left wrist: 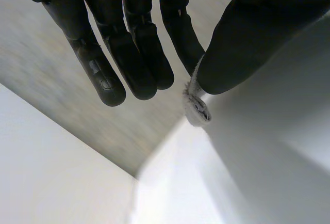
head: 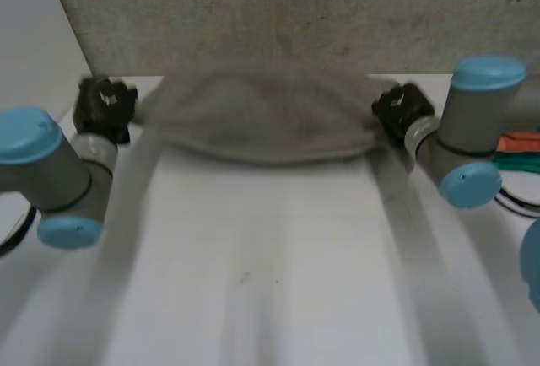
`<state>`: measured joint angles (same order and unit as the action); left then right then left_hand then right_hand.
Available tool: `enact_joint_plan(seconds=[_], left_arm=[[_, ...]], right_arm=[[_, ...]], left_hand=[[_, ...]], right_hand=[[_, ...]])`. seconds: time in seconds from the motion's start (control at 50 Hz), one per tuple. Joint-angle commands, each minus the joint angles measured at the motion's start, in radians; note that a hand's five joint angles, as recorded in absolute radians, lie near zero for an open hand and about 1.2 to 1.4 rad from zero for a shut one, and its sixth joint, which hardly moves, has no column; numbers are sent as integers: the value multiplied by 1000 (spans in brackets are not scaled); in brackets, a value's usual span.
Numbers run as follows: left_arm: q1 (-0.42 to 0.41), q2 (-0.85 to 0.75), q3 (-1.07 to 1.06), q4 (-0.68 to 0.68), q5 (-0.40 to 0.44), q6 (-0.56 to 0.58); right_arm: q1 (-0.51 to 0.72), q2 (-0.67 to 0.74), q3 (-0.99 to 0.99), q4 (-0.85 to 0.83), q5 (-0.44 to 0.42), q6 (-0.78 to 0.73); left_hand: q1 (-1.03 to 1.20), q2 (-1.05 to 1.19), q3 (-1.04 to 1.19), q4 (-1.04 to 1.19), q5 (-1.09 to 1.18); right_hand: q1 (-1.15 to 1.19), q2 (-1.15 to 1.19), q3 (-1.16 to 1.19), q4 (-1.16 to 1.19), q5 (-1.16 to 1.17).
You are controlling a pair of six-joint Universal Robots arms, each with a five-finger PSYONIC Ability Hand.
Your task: Fold the laundry.
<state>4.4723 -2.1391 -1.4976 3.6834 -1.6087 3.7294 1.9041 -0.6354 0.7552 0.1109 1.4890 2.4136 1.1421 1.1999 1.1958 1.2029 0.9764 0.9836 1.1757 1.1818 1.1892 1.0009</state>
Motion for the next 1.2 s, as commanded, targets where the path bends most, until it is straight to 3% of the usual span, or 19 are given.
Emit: enact_joint_plan(seconds=[0.02,0.22,0.36,0.52,0.7,0.86,1.14,1.16,1.18,1.2], left_arm=[[19,140,-153,-187,3,81],[56,546,-455,-687,24,352],[107,648,-530,-741,96,455],[87,427,-406,-556,121,411],[16,119,-93,-332,-3,208],[-41,-108,144,-243,-95,205],[-71,-292,335,-86,-99,237],[-70,-297,339,-83,-97,239],[-71,-300,341,-79,-97,239],[-74,-301,338,-69,-99,242]], right_arm=[[16,-30,76,180,5,-79],[-8,-422,415,558,5,-155],[-20,-560,601,587,-4,-297],[-11,-384,497,477,16,-294],[-8,-198,279,297,120,-269],[-8,-66,104,240,132,-269],[-7,126,-166,178,142,-264],[-7,129,-171,168,146,-263],[-7,129,-172,159,152,-261],[-2,125,-174,139,166,-255]], left_hand=[[254,196,200,193,245],[254,196,200,193,245],[254,196,200,193,245],[254,196,200,193,245],[254,196,200,193,245],[254,196,200,193,245],[254,196,200,193,245],[225,168,172,165,217],[-112,-170,-166,-173,-121],[-833,-891,-887,-894,-842]], right_hand=[[413,221,214,207,221],[413,221,214,207,221],[413,221,214,207,221],[413,221,214,207,221],[413,221,214,207,221],[413,221,214,207,221],[413,221,214,207,221],[65,-127,-133,-141,-127],[-418,-610,-616,-624,-610],[-809,-1001,-1007,-1015,-1001]])
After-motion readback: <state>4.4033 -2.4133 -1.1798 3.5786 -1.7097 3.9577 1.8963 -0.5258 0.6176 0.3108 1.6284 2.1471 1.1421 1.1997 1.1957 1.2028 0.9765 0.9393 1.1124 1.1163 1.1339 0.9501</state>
